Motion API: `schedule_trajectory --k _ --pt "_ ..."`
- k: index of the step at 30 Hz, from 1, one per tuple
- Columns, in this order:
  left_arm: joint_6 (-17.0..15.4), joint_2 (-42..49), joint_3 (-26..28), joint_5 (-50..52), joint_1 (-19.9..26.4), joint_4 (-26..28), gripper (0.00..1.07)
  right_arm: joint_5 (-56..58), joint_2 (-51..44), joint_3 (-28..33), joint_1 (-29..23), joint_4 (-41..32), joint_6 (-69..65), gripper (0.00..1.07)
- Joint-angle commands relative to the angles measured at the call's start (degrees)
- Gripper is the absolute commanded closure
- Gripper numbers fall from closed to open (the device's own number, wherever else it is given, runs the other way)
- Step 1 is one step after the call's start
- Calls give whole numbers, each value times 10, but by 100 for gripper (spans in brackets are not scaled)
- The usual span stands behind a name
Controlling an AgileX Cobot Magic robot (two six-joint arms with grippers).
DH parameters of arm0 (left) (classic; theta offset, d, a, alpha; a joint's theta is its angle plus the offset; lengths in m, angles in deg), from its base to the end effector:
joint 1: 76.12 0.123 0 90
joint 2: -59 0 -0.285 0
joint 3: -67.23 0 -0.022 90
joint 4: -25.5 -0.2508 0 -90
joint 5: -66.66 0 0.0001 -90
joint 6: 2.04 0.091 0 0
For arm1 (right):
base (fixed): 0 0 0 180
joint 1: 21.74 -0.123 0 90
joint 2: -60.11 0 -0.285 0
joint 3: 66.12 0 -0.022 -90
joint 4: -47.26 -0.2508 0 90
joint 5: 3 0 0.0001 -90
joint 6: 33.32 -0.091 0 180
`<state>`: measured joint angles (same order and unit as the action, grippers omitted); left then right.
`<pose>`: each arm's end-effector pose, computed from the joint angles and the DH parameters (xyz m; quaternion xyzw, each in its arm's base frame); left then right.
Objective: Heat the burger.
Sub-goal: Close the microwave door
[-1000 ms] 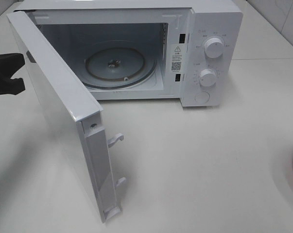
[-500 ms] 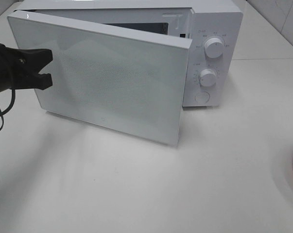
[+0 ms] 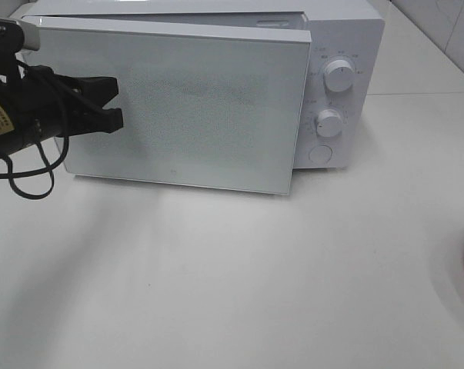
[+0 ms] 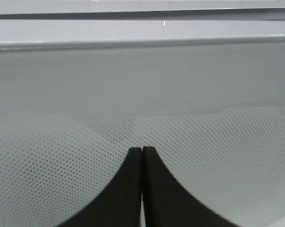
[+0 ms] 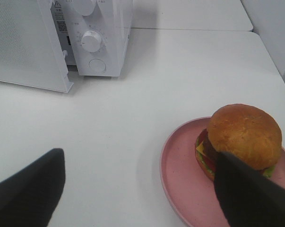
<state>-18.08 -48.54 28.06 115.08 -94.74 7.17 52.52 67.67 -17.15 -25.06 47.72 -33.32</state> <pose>0.3050 -0.1253 0.1821 0.1747 0.7430 -0.2124 0.6102 -0.0011 -0.0007 0.2829 -0.0241 0.8289 0.0122 0.5587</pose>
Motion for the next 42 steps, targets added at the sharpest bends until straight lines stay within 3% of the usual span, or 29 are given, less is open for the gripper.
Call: schedule_trajectory --k 1,13,17,22,36,42 --pt "-1 -13 26 -14 -15 27 107 -5 -17 2 2 3 0 31" --pt "6 -59 104 -58 -58 57 107 -5 -17 2 2 3 0 31" --pt "43 -80 140 -72 -84 97 107 -5 -17 2 2 3 0 31" --pt "62 -100 176 -88 -105 132 107 -5 -17 2 2 3 0 31" --pt "62 -161 294 -142 -138 146 107 -5 -17 2 2 3 0 31" --pt "62 -166 309 -148 -138 145 107 -5 -17 2 2 3 0 31"
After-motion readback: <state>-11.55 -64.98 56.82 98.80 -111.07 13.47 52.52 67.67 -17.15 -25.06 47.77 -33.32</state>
